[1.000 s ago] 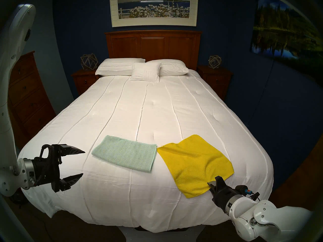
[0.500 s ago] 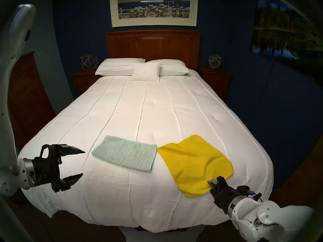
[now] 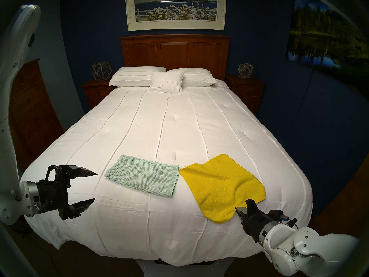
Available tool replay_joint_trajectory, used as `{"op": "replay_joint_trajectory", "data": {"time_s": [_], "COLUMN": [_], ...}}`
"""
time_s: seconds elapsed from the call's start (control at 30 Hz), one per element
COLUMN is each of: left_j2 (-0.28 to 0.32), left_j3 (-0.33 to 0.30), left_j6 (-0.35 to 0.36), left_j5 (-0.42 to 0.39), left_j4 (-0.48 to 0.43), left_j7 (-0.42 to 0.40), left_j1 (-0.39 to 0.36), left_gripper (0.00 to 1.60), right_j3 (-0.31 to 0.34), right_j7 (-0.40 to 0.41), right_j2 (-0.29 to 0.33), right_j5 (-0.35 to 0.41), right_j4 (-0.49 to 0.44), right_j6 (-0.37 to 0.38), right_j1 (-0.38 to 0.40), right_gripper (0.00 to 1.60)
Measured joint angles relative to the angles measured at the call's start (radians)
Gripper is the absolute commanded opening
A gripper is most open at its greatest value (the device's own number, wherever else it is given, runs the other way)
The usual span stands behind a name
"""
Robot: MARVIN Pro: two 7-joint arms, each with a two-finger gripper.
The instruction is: Fold the hand towels twice and stack them up
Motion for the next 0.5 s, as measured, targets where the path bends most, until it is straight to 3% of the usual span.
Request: {"op": "replay_joint_trajectory", "data": {"time_s": [0.2, 0.5], "left_j2": [0.000, 0.000], "left_j3": [0.000, 0.000], "left_j6": [0.000, 0.000], "left_j5": [0.000, 0.000], "left_j4": [0.000, 0.000], "left_j7": [0.000, 0.000], "left_j1": [0.000, 0.000], "left_gripper": [1.60, 1.60], "right_j3": [0.008, 0.017], "right_j7": [0.002, -0.065], "right_j2": [-0.020, -0.071], "right_j5": [0.000, -0.010], "right_j4": [-0.003, -0.003], "right_j6": [0.025, 0.088], "right_j1": [0.041, 0.137], "right_gripper": [0.00, 0.00]}}
